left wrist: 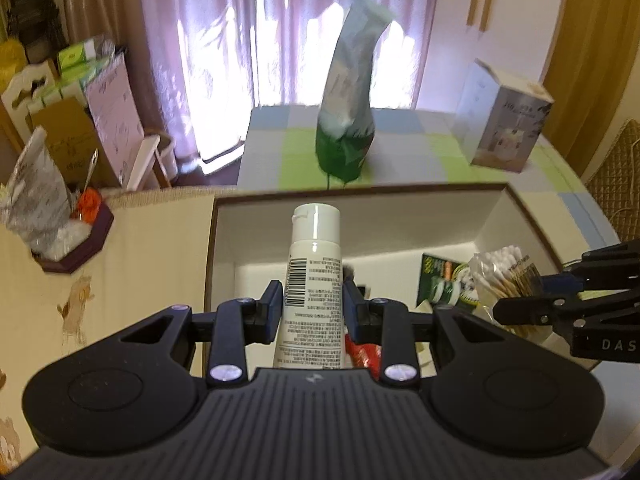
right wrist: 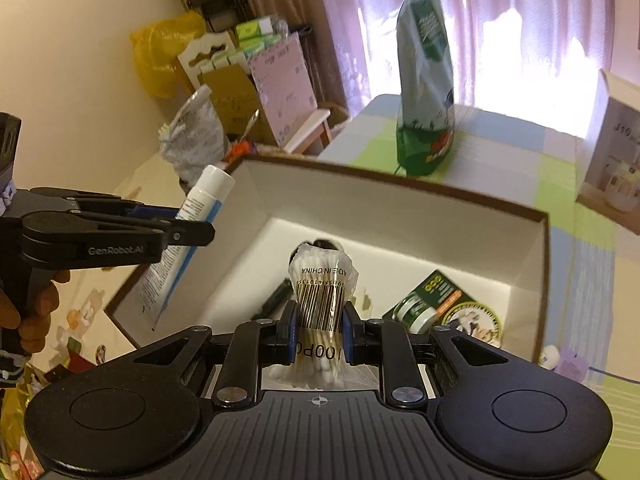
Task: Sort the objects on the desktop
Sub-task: 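Carry the swab pack and white tube over the box with both tools, then open both tools to drop the swab pack and white tube into the box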
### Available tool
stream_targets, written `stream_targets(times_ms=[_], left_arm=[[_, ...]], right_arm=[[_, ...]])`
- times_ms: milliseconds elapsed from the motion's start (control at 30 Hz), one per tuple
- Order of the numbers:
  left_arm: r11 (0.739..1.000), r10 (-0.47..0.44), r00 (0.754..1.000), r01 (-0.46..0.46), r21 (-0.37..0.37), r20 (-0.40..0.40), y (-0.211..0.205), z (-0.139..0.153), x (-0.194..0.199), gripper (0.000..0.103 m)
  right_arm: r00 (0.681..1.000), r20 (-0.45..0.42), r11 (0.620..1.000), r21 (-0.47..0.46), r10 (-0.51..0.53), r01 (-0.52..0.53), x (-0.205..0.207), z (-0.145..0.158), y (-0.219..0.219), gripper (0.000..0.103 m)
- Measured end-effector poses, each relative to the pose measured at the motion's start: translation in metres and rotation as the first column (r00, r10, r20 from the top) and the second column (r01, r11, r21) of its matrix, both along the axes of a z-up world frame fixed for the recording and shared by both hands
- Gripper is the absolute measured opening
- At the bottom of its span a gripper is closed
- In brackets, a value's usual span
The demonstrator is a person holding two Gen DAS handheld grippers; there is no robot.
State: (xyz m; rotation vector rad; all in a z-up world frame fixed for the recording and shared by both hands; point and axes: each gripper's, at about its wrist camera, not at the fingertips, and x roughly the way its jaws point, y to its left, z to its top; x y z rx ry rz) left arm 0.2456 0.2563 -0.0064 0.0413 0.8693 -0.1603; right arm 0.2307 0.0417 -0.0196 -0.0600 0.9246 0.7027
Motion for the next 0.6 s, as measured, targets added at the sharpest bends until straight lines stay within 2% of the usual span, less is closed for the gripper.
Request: stream_targets(times_ms=[433,600], left_arm=[[0.998,0.066,0.991,-0.064,0.019,-0.115,0.011,-0.052,0.013,0.027],[0.994,0.066,0.991,-0.054,0.099,-0.116,0.005,-0.056,0.015,0.028]], right_arm=[[0.998,-0.044,0.997,-0.065,0.036,-0.039,0.007,-0.032,0.015,0.024],[0.996,-0.061,0.995,-0.078,0.058,-0.062,0.007,-0.038,0.018,0.024]])
